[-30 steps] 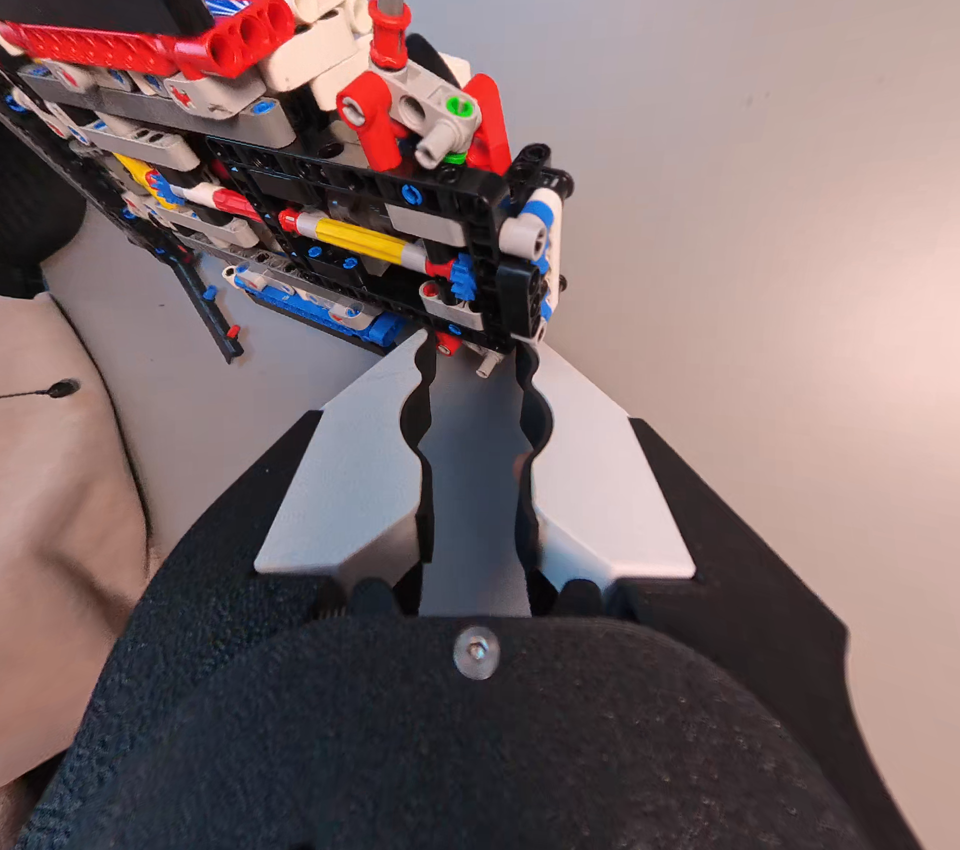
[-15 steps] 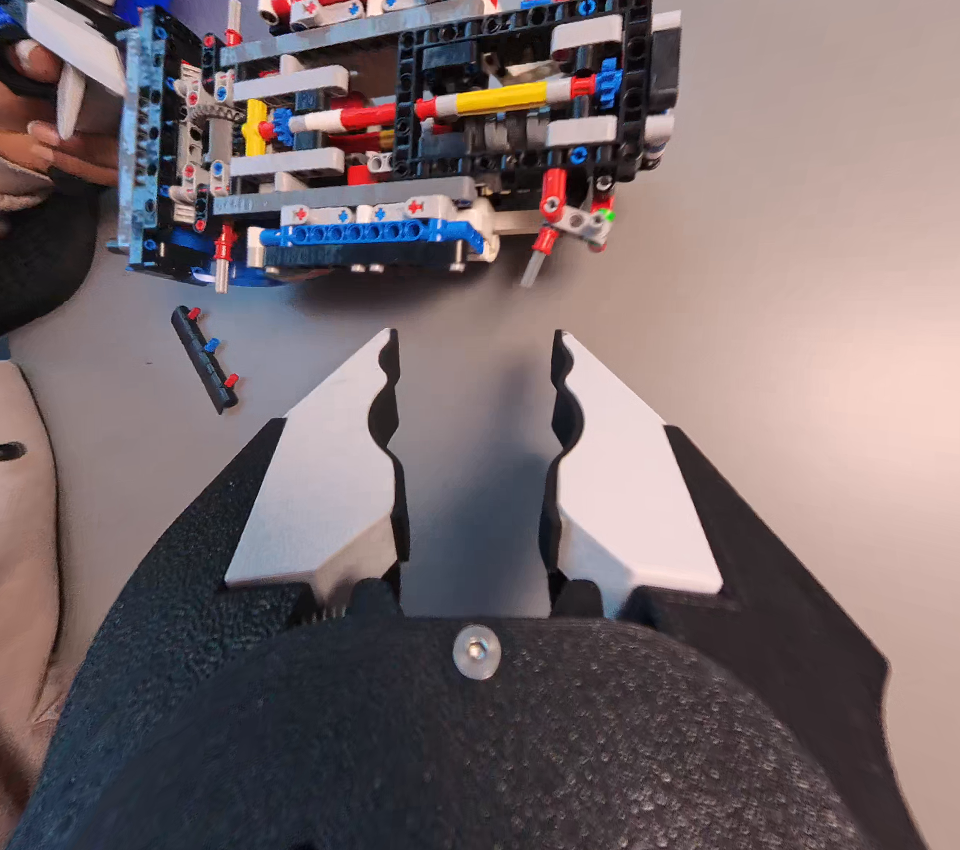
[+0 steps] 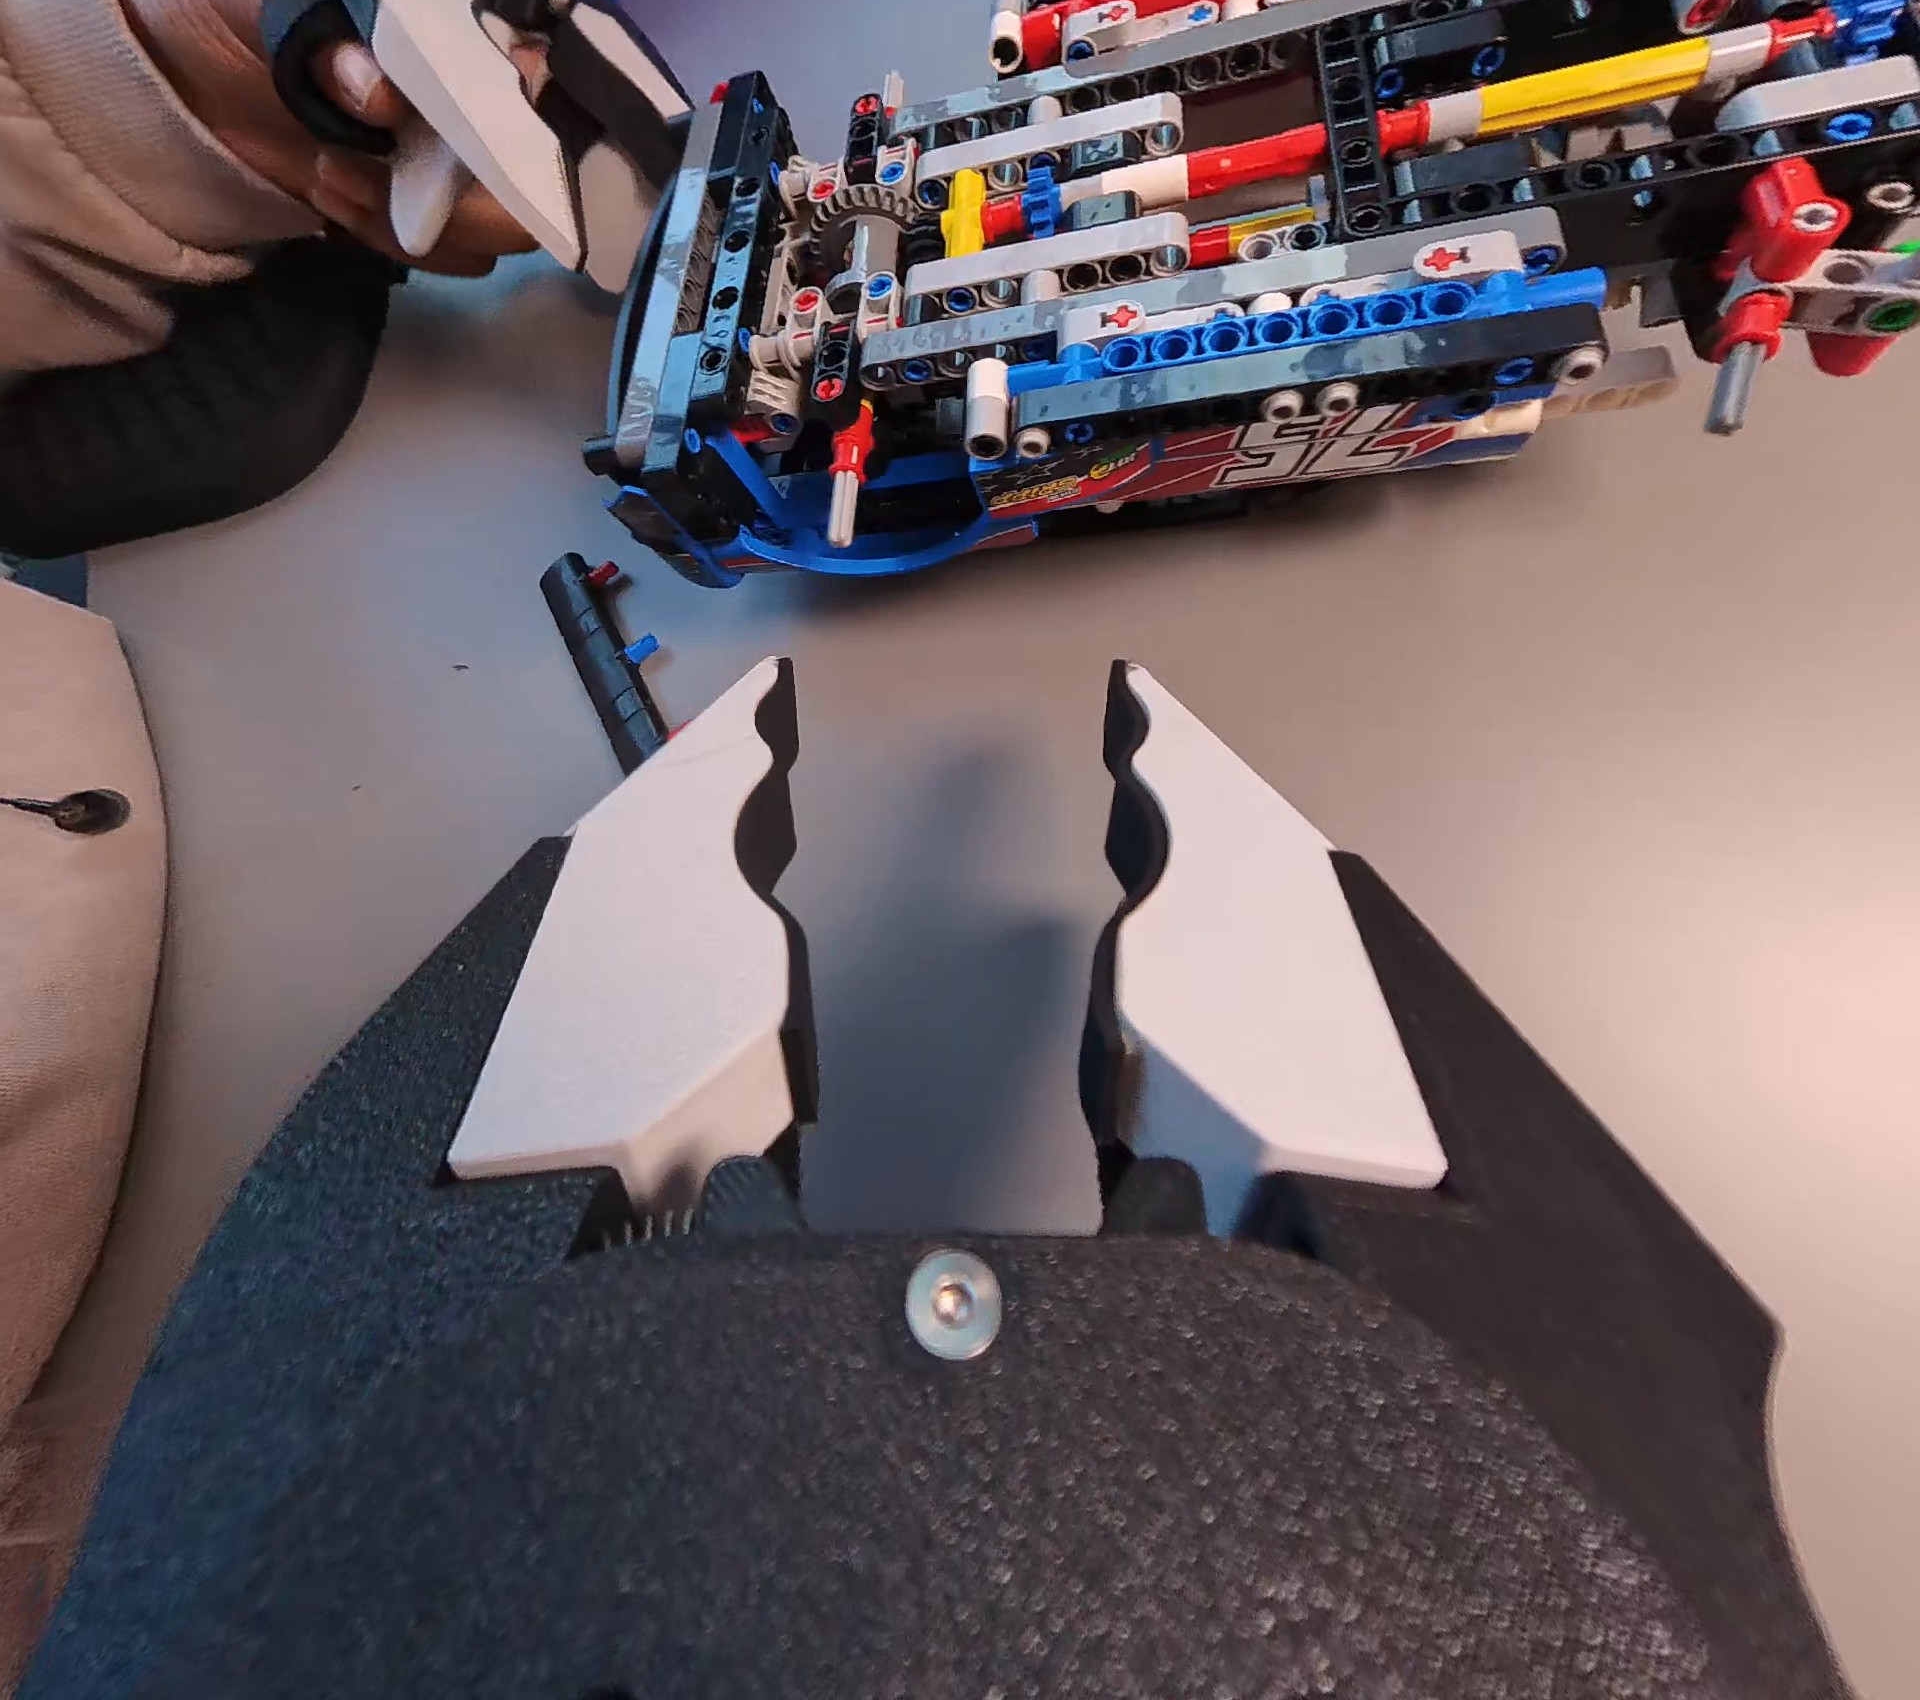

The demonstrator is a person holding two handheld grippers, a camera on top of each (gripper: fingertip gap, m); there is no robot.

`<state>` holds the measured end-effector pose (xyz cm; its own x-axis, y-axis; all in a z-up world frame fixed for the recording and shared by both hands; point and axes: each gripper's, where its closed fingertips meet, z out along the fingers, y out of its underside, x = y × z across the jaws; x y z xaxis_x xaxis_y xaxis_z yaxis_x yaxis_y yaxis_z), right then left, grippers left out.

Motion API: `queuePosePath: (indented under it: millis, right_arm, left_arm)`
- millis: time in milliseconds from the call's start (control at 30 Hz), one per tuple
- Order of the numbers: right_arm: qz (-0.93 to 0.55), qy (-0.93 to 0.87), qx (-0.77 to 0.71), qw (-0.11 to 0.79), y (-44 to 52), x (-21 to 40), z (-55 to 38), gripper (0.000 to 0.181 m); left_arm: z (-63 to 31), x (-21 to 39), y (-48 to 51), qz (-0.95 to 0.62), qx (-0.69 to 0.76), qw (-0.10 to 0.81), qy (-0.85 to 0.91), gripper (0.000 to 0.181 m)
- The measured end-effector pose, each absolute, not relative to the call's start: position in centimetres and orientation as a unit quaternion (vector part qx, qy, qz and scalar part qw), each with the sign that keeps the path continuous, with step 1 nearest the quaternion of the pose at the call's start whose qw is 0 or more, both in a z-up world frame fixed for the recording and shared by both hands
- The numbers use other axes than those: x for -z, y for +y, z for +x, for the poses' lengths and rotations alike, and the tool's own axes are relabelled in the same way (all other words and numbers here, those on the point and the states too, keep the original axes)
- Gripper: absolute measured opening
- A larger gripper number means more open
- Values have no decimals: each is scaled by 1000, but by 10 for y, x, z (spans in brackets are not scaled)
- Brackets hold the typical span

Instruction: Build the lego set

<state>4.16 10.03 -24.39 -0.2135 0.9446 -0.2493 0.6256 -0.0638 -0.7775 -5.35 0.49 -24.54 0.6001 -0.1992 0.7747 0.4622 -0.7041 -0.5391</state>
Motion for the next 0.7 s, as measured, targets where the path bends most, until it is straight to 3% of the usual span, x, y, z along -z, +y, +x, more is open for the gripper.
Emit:
queuePosePath:
  millis: [267, 700]
  right_arm:
    - [-543, -704, -422, 176, 66, 251, 43, 48]
    - [-408, -834, -332, 167, 8, 279, 69, 49]
  left_arm:
    - [-66, 259, 1, -865, 276, 417, 33, 59]
    - [-57, 259, 15, -861, 159, 474, 94, 39]
